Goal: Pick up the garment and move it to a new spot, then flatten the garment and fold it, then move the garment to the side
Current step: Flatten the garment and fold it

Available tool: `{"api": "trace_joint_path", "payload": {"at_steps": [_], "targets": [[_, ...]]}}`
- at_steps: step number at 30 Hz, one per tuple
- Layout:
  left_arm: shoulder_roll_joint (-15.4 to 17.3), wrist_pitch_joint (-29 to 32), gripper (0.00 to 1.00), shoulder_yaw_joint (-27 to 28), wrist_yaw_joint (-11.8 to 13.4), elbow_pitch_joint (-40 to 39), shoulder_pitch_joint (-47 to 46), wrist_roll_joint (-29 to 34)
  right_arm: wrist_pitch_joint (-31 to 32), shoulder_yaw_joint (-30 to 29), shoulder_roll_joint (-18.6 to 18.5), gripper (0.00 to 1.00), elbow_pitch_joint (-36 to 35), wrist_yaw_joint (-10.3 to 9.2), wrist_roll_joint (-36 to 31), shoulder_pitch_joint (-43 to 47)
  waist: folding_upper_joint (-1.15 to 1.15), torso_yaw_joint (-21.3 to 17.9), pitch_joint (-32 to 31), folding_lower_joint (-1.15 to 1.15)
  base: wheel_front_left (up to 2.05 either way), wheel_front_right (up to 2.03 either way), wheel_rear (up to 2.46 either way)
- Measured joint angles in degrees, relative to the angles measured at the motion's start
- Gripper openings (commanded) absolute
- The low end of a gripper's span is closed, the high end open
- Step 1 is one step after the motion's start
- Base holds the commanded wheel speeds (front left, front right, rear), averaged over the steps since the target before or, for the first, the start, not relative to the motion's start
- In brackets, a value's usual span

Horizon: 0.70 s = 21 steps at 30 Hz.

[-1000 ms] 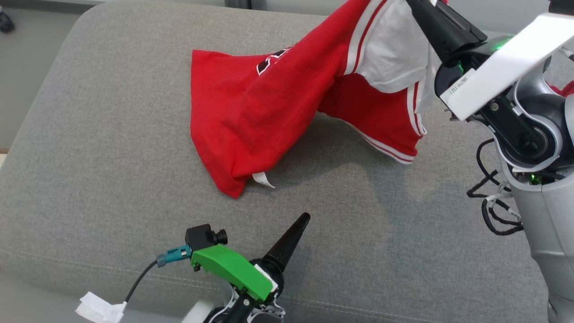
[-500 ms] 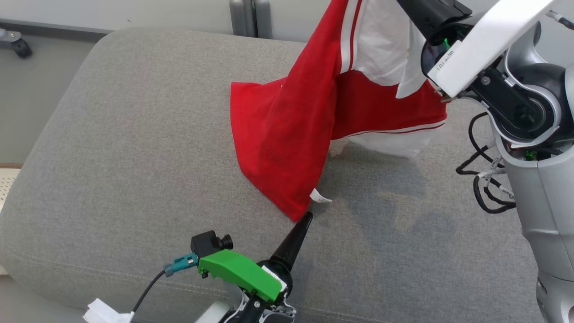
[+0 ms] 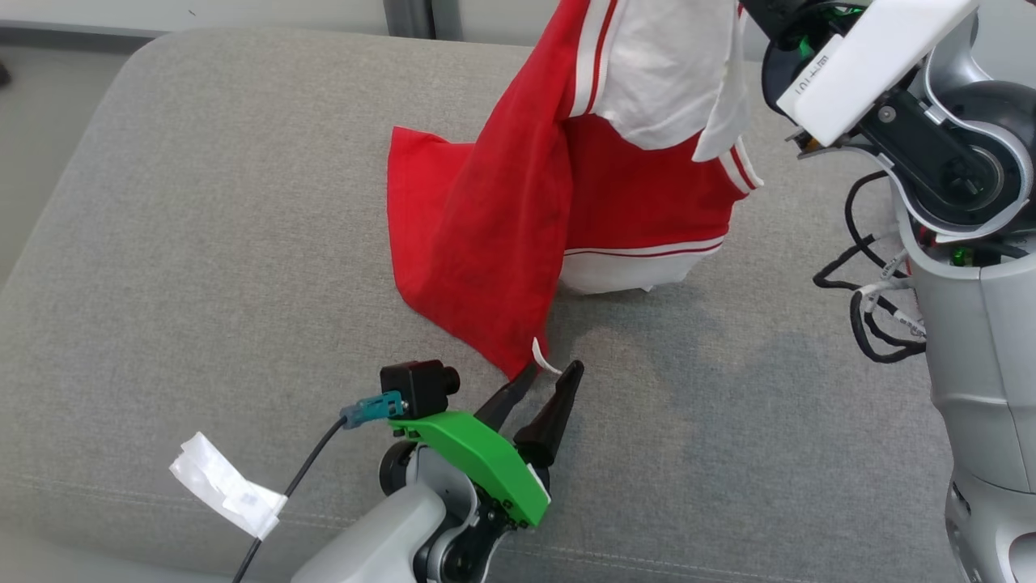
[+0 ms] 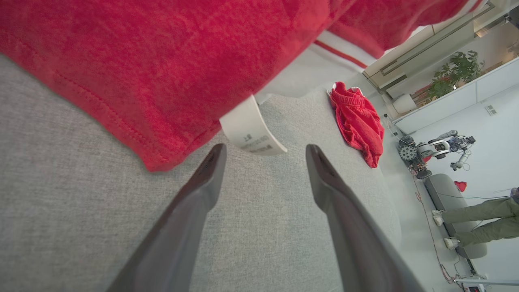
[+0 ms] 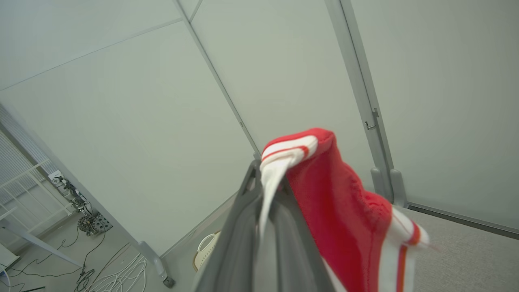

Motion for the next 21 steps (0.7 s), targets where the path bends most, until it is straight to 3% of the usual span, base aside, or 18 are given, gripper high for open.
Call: {"api": "trace_joint_path", "payload": {"at_steps": [8,21], "targets": [[-0.1,-1.0,1.0,-0.3,4.4,4.8,-2.6,3.4,0.8,-3.0,1.0,0.0,0.0,-0.01,-1.2,0.0,0.0,-2.1,2.9,0.0,0.0,0.0,0.0],[-0.1,-1.3,1.0,-1.9,5.0,6.0,-3.4,3.4,1.8,-5.2,1.7,0.0,-0.1,-0.01,-2.7,0.0,0.0,-2.9,5.2,0.0,0.0,0.0,0.0]]}}
